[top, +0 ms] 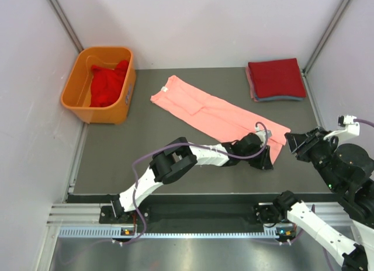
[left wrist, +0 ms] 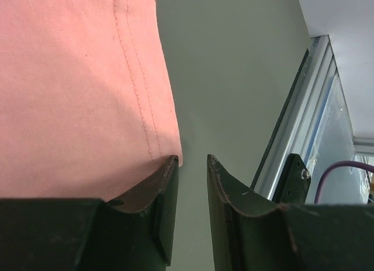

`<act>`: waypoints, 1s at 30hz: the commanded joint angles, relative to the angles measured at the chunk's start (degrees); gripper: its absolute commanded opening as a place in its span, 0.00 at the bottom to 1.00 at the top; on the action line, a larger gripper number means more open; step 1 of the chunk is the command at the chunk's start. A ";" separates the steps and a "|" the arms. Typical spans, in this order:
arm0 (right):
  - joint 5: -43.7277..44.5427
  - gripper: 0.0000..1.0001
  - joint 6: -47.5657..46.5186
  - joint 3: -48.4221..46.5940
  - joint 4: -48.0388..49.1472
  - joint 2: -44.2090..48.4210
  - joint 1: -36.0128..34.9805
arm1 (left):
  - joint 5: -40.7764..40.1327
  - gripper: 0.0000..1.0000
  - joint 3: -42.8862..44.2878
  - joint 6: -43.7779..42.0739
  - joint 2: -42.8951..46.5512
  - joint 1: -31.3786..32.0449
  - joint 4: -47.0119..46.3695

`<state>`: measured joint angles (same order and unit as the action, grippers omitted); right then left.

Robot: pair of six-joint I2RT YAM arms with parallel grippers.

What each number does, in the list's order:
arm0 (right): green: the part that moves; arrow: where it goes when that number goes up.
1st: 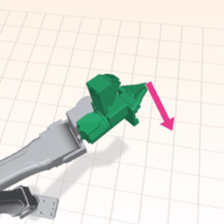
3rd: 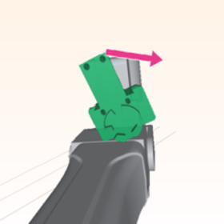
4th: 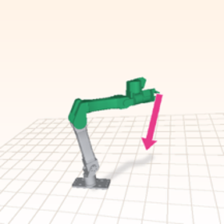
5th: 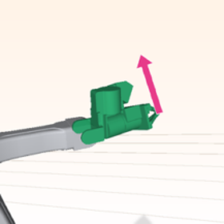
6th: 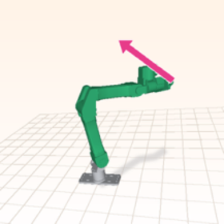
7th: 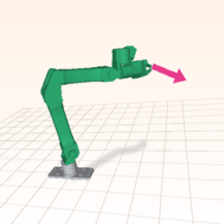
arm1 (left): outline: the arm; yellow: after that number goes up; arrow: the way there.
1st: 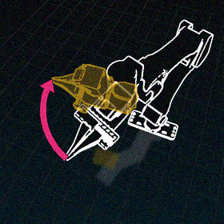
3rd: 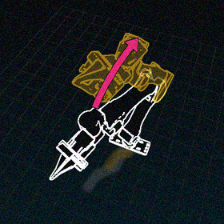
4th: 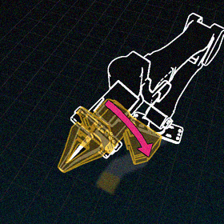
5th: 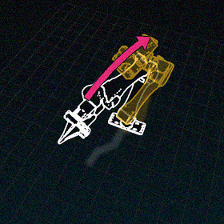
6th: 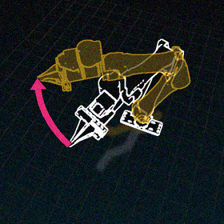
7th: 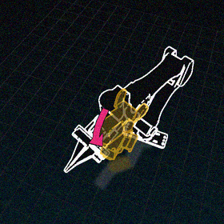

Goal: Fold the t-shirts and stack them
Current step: Fold the tshirt

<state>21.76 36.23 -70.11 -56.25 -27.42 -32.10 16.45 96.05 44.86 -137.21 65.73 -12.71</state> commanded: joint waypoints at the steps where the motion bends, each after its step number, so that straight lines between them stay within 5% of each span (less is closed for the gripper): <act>1: 1.01 0.26 -0.10 -0.65 -0.26 -0.53 0.37 | -0.97 0.32 1.86 0.14 3.17 0.62 4.70; 12: 1.36 0.25 -0.37 0.32 0.79 0.17 0.28 | -18.54 0.46 -1.65 18.41 11.61 2.29 12.10; 30: 1.53 0.26 -0.54 -0.03 0.53 2.55 0.37 | -28.31 0.36 -4.64 37.92 7.83 4.49 14.47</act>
<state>22.68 36.18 -69.76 -56.21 -25.63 -32.10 -8.08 93.17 75.44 -129.51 70.02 1.61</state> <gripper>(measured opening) 0.258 0.366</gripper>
